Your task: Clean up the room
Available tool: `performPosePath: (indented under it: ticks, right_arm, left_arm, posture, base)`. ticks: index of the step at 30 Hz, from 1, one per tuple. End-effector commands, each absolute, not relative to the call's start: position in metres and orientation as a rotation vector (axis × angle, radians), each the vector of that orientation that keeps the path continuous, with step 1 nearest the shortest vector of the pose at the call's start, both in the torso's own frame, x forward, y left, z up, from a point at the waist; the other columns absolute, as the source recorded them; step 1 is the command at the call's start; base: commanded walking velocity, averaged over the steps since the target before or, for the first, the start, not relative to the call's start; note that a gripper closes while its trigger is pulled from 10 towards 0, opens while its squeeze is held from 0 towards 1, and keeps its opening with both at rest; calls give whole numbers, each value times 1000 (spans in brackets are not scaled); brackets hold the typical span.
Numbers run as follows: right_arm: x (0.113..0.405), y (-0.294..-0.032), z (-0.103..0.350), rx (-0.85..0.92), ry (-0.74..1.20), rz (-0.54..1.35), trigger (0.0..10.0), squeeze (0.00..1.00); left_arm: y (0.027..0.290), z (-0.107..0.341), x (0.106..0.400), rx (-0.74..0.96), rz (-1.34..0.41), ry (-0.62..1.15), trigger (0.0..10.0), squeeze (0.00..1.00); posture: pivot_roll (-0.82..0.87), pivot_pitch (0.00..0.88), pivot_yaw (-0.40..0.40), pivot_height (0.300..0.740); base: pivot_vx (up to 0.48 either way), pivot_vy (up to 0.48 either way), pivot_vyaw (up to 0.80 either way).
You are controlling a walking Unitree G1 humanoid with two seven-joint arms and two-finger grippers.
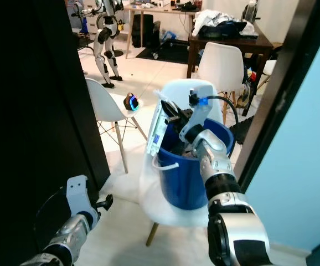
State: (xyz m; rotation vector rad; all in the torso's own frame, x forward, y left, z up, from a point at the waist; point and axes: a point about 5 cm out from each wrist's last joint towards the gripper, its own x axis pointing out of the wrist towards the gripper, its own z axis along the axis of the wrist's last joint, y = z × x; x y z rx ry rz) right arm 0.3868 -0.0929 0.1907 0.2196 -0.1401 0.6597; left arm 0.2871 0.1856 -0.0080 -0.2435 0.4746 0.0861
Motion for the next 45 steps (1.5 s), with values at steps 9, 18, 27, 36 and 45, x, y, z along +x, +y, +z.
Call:
performPosePath:
  ticks: [9,18,27,36,45]
  right_arm:
    - [392,-111,170,52,12,506,10000,0]
    - [382,-101,130,-94,201,508,10000,0]
    - [366,-104,84,-445,443,489,10000,0]
    - [362,-98,77,-448,434,468,10000,0]
    - [371,-102,89,-434,349,347,10000,1000]
  left_arm:
    - [189,-10,286,-243,138,501,10000,0]
    - [190,-11,285,-250,150,505,10000,0]
    - [191,-11,285,-258,163,501,10000,0]
    - [189,-10,286,-266,161,489,10000,0]
    - [190,-11,284,-260,157,486,10000,0]
  posture:
    - [-37,0,-39,708]
    - [-27,0,-48,708]
    - [-22,0,-61,708]
    - [-21,0,-63,708]
    - [-17,0,-59,708]
  base:
    - [257,0,-733]
    - [0,0,0]
    - [0,0,0]
    - [0,0,0]
    - [0,0,0]
